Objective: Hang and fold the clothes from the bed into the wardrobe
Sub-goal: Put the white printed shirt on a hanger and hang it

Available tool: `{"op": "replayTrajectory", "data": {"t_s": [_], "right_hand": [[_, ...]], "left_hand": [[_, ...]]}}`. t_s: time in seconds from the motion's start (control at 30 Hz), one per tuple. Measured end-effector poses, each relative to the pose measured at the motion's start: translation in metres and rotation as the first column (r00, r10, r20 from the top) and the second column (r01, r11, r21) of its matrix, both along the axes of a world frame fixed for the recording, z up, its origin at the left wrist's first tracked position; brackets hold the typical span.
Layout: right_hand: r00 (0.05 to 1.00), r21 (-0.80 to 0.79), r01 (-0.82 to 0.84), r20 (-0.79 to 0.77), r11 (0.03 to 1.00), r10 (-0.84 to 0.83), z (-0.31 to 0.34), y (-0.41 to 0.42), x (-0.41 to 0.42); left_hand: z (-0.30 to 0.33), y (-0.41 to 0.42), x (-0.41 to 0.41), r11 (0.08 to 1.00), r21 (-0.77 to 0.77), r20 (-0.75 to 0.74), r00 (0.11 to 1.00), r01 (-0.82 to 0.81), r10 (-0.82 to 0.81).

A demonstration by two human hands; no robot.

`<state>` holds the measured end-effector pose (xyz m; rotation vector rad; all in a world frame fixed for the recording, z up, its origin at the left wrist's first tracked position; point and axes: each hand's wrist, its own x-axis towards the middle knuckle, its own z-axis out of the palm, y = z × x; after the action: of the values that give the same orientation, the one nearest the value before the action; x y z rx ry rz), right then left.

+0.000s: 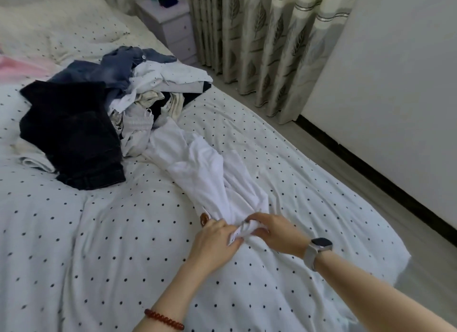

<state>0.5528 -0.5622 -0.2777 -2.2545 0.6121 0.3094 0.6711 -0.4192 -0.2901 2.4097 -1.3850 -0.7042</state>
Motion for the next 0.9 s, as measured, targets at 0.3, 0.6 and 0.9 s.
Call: {"op": "replayTrajectory", "data": {"t_s": [0.3,0.6,0.9], "right_hand": [[0.962,-0.076,0.271,0.05,0.96,-0.268,0.05,-0.013,-0.191],[0.628,-0.192,0.773,0.358,0.604,-0.691,0.117,0.034,-0.47],[0.044,-0.153,0.985,0.667,-0.078,-0.744,0.172,0.138,-0.683]], "left_hand": [[0.038,-0.015,-0.118,0.896,-0.053,0.109,0.895,0.44,-0.433],[0.094,-0.086,-0.329,0.349,-0.517,0.239,0.523,0.782,-0.818],[0.156,-0.083,-0.572,0.054,-0.649,0.166,0.211,0.759,-0.963]]}}
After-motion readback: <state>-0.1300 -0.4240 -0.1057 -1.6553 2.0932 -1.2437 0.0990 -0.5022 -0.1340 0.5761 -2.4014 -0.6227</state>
